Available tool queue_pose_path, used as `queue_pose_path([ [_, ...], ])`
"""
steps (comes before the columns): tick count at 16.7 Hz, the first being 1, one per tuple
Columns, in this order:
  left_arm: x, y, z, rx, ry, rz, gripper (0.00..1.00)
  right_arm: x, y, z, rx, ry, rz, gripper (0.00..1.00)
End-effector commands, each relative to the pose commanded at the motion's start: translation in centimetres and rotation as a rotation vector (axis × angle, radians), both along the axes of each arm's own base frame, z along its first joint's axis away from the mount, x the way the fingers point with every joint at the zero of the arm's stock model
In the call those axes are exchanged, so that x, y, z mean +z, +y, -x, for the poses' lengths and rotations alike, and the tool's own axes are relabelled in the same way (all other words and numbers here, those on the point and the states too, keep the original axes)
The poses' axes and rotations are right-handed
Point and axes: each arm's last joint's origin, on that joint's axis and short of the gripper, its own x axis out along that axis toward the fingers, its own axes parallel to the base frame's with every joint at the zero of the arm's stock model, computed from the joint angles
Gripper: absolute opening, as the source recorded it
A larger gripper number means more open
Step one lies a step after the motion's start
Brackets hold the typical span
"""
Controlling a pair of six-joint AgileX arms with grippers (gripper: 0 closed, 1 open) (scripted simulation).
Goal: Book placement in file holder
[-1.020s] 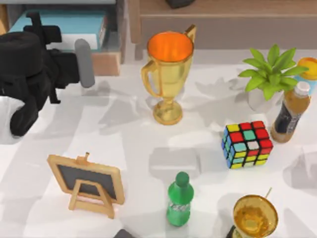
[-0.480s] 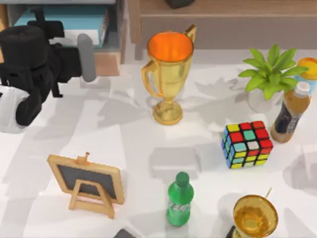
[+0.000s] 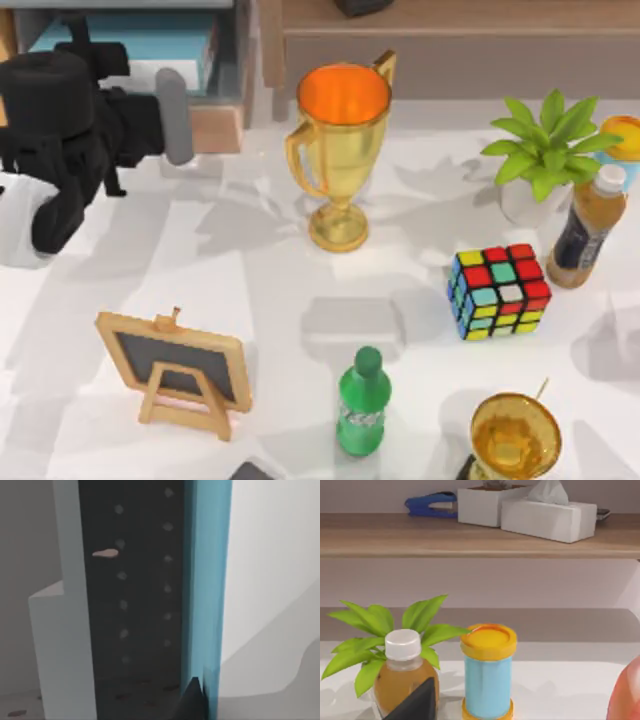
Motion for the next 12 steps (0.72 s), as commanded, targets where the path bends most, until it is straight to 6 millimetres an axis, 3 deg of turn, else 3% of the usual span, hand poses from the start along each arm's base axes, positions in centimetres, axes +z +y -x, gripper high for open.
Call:
queue_pose_path([
  [6,0.00,0.00,0.00,0.000,0.000,0.000,0.98,0.00,0.00,0.00,0.000,0.000,0.000,1.00],
  [12,0.00,0.00,0.00,0.000,0.000,0.000,1.00,0.00,0.00,0.00,0.000,0.000,0.000,1.00],
])
